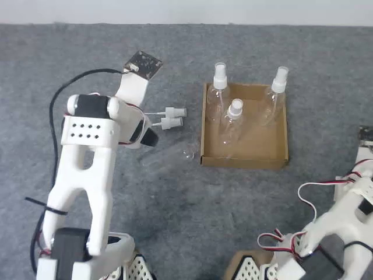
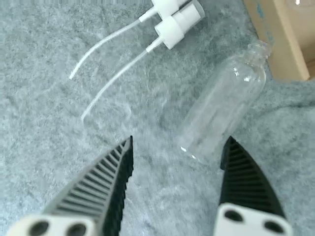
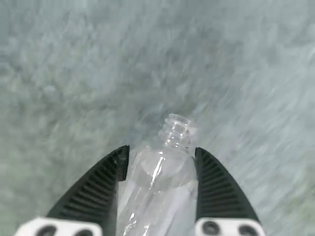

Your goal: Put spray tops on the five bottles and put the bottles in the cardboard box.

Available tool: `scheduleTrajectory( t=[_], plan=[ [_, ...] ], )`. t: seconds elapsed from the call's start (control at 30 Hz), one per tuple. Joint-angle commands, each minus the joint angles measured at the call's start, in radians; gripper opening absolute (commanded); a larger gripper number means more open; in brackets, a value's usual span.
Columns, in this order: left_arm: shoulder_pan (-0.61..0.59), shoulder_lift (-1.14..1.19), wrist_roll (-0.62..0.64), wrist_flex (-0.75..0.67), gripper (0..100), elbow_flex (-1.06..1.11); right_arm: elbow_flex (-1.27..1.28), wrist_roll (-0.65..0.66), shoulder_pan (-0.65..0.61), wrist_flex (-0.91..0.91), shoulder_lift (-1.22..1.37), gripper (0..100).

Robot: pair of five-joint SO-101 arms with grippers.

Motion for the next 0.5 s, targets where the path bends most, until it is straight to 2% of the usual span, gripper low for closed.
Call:
scheduleTrajectory(
  t=[0.0, 0.07, 0.3, 0.47],
  plan=[
    [-0.005, -0.049, 0.011, -0.075, 26, -0.002, -0.023, 0.126, -0.059, -0.071, -0.010, 7.9],
    [-0.005, -0.040, 0.011, -0.101, 26, -0.002, -0.031, 0.227, -0.088, -0.059, 0.008, 7.9],
    [0.000, 0.157, 0.003, -0.310, 26, -0.021, -0.126, 0.250, -0.094, -0.074, 0.097, 7.9],
    [0.006, 0.305, -0.041, -0.396, 26, -0.127, -0.164, 0.376, -0.101, -0.067, 0.186, 8.2]
  ],
)
